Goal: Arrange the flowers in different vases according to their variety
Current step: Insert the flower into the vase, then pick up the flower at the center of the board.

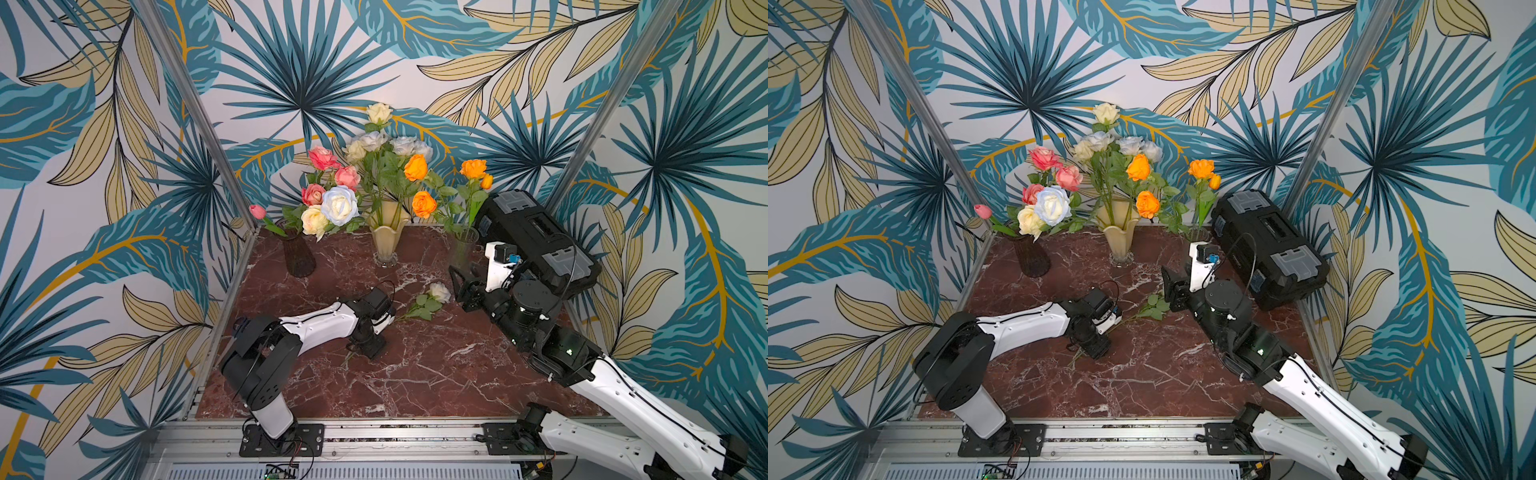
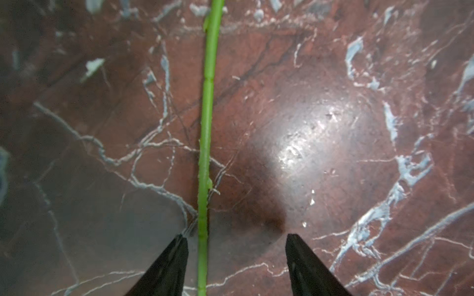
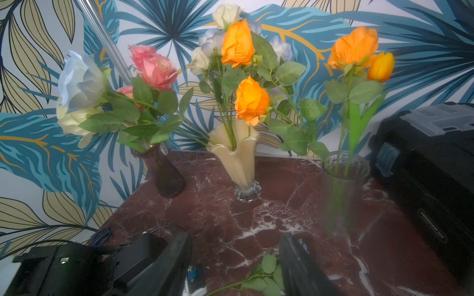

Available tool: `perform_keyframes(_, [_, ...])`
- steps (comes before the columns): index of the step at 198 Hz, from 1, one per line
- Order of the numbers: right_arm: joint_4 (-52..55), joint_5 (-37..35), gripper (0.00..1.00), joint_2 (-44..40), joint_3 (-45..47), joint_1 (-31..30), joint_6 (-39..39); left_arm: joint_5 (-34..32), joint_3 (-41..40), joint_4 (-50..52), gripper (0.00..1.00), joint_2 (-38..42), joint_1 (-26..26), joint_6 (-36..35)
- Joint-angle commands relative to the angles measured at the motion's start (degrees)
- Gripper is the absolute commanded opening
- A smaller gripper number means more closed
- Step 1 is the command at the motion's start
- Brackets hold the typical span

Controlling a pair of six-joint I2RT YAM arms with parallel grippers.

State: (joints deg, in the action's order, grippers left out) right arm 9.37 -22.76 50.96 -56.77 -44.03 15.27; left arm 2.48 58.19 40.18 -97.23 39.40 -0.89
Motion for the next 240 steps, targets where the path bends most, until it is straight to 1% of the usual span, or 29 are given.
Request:
perform_keyframes(1, [-0.3,-1.1,0.6,-0.3,1.1,-0.3,0.6,-2.2,4.0,1.9,0.66,-1.8,0.1,-0.9])
perform_keyframes(29, [-0.5,-1.4,0.6,-0.3,0.9,-0.3,0.3,-2.6,5.0,2.0,0.67,-3.1,0.1,-0.9])
perform_keyframes(61, [-0.5,-1.6,0.61,-0.2,0.7,-0.3,0.3,-0.4,6.9,4.2,0.66,-6.6,-0.2,-1.2])
perform_keyframes(80, [-0.6,-1.8,0.61,-0.1,0.6,-0.3,0.2,1.3,7.5,5.3,0.59,-8.5,-0.4,-1.4])
perform_keyframes(95, [-0.6,-2.1,0.61,-0.1,0.5,-0.3,0.2,2.1,7.4,6.0,0.55,-9.5,-0.4,-1.4])
perform_keyframes(106, [-0.7,-2.2,0.61,-0.2,0.4,-0.3,0.2,2.6,7.1,6.0,0.49,-9.9,-0.5,-1.4])
perform_keyframes(123, [-0.7,-2.6,0.61,-0.2,0.1,-0.3,0.0,2.6,6.9,5.9,0.37,-9.8,-0.5,-1.3])
perform_keyframes(159, [-0.8,-2.8,0.61,0.1,0.0,-0.3,-0.2,1.3,7.3,6.2,0.0,-10.3,-0.4,-1.0])
perform_keyframes(197, [-0.6,-2.2,0.61,0.2,0.2,-0.3,0.3,-0.1,7.5,6.1,0.0,-7.3,-0.4,-0.9])
perform_keyframes(221, [-0.1,-1.1,0.61,-0.4,1.2,-0.3,1.6,-0.1,7.2,5.9,0.0,-2.3,-0.4,-0.7])
perform_keyframes(240, [0.3,1.5,0.61,-0.9,2.4,-0.3,3.1,0.7,6.5,5.3,0.0,2.3,-0.4,-0.3])
